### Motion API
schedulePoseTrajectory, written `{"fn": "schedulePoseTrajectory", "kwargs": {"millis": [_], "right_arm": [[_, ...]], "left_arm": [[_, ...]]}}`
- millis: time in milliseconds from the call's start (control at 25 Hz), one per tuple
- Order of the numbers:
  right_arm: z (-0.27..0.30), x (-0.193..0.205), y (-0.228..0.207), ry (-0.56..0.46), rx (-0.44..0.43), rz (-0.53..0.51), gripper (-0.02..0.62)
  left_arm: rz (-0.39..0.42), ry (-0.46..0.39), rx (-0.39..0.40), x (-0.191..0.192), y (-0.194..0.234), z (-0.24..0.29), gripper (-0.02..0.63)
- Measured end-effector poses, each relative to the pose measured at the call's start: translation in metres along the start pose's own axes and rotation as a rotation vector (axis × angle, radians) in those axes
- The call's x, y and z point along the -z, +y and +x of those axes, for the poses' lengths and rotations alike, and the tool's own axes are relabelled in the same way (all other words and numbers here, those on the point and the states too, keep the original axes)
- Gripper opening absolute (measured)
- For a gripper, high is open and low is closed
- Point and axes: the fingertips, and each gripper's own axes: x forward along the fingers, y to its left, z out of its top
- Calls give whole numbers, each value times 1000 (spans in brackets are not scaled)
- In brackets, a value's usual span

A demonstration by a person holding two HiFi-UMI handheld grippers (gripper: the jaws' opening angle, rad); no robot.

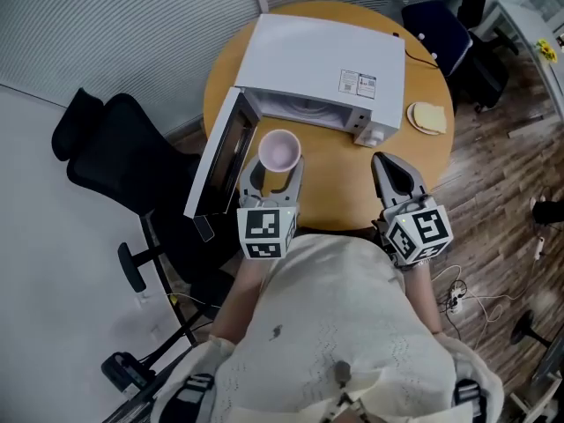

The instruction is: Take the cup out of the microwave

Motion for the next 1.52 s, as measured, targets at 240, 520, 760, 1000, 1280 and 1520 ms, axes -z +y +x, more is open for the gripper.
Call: {"fn": "schedulePoseTrajectory", "kwargs": {"millis": [240,520,760,1000,1280,1520], "right_arm": [[-6,-20,3,-30,-5,-32,8],[-5,-53,8,-94,-15,-53,8],[-5,-75,10,-139,-5,-54,8],[-3,-71,8,-139,4,-50,8],[-6,-69,7,-135,12,-51,8],[-4,-66,6,-129,12,-54,8]], "left_arm": [[-8,-10,20,-20,2,-7,279],[-11,-20,33,-38,5,-14,279],[-8,-51,16,-49,9,-15,279],[-13,-59,11,-47,7,-8,279],[-5,-64,34,-49,0,-6,279],[-15,-56,29,-43,1,-7,279]]}}
